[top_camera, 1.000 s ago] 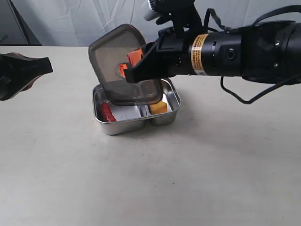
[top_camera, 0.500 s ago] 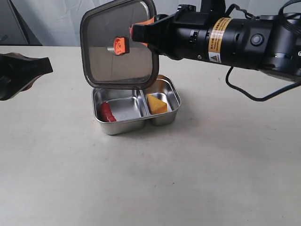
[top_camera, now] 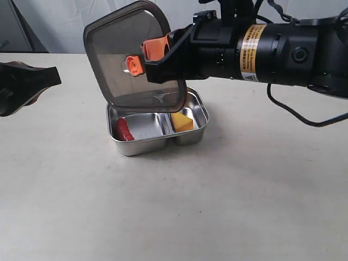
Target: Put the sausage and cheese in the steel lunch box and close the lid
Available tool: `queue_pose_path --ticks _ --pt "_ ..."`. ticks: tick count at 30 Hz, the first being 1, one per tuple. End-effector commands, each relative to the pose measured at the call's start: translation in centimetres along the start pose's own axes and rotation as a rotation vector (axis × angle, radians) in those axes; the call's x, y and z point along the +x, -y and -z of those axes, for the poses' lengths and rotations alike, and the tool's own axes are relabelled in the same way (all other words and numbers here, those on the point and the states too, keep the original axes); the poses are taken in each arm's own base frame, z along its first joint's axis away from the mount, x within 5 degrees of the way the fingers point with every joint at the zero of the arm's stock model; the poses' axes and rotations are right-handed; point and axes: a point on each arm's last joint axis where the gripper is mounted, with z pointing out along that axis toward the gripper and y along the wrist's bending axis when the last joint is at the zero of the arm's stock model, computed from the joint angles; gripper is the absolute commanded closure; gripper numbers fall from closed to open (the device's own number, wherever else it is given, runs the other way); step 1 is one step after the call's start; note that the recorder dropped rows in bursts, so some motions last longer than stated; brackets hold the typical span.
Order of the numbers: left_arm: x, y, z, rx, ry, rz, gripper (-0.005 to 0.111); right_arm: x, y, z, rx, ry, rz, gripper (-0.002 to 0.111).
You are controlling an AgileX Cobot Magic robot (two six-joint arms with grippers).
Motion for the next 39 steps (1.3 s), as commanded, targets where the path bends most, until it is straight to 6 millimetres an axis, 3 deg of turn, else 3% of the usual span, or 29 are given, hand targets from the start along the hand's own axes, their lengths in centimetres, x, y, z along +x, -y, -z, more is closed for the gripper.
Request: queue_pose_path --ticks 1,5,11,17,21,23,28,30,32,36,39 --pt "-0.1 0.1 -0.1 0.002 0.004 -0.010 0.107 1.3 0.0 0.3 0.010 -0.040 0.008 0.109" --pt "-0.1 0.1 -0.1 0.002 0.004 -0.010 0.107 1.8 -0.1 0.4 -0.008 -0.055 0.026 0.109" --pt "-0.1 0.1 -0.1 0.002 0.004 -0.010 0.107 0.7 -1.7 0.7 -0.179 0.057 0.014 0.109" --pt "-0.1 0.1 -0.1 0.003 0.006 -0.010 0.107 0.0 -0.5 0.5 -0.084 0.207 -0.227 0.109" --pt "-0.1 0.1 -0.1 0.003 0.006 -0.010 0.107 1.6 1.4 0.3 0.051 0.285 -0.571 0.109" --pt "-0.1 0.1 -0.1 0.003 0.006 -0.010 0.107 3.4 1.8 0.2 0.117 0.289 -0.731 0.109" --pt "-0.1 0.1 -0.1 0.003 0.006 -0.010 0.107 6.1 1.7 0.7 0.161 0.284 -0.843 0.109" --pt "-0.1 0.1 -0.1 0.003 0.006 -0.010 0.107 6.4 1.6 0.5 0.139 0.249 -0.811 0.109" --pt "-0.1 0.1 -0.1 0.003 0.006 -0.010 0.107 6.4 2.2 -0.1 -0.001 0.192 -0.790 0.109" --pt "-0.1 0.1 -0.1 0.003 0.006 -0.010 0.107 6.3 4.9 -2.1 -0.288 0.006 -0.936 0.109" --pt "-0.1 0.1 -0.1 0.003 0.006 -0.010 0.107 6.3 6.7 -2.5 -0.359 -0.088 -0.948 0.109"
